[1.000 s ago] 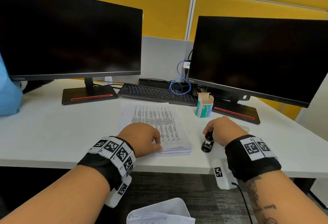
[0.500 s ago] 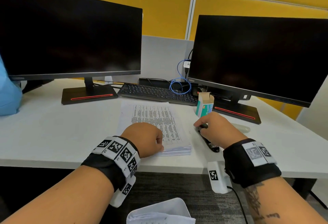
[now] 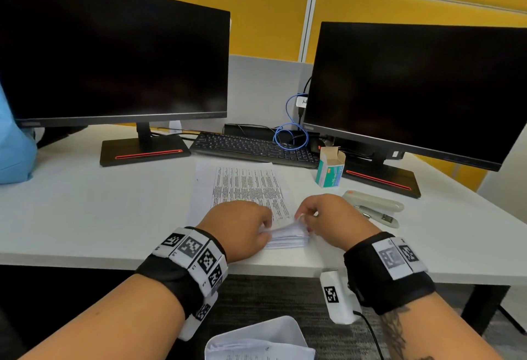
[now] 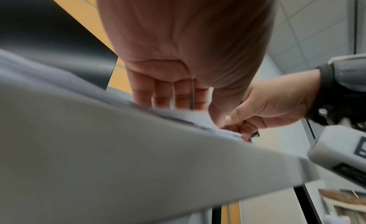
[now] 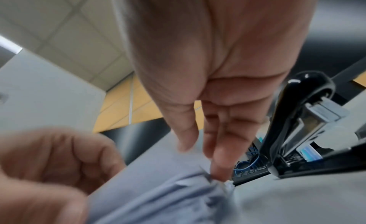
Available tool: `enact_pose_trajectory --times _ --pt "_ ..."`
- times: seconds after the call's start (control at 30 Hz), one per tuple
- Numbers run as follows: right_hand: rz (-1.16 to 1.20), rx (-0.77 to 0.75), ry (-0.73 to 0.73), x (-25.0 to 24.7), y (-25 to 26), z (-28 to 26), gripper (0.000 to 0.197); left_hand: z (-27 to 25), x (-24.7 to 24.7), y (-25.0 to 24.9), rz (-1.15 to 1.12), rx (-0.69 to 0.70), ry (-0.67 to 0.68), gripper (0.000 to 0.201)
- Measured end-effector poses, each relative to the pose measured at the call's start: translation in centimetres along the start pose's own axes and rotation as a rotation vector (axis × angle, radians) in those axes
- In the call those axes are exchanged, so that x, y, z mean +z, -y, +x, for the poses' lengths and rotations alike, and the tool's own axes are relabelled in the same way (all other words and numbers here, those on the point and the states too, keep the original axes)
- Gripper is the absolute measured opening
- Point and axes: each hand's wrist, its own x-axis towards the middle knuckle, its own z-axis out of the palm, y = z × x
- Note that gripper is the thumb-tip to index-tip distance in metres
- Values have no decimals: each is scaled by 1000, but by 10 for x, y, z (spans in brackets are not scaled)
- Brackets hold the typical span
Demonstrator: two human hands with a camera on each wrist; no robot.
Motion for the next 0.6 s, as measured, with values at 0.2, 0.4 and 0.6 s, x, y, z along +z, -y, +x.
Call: enact_pose_trajectory --times 0.2,0.4,0.6 --pt "353 89 -17 -7 -12 -25 16 -16 -4 5 -73 -76 -82 29" --pt "893 329 4 -3 -16 -44 19 -42 6 -3 -109 -75 -143 22" --pt "720 413 -76 19 -23 -36 69 -54 0 -20 -155 -77 -1 20"
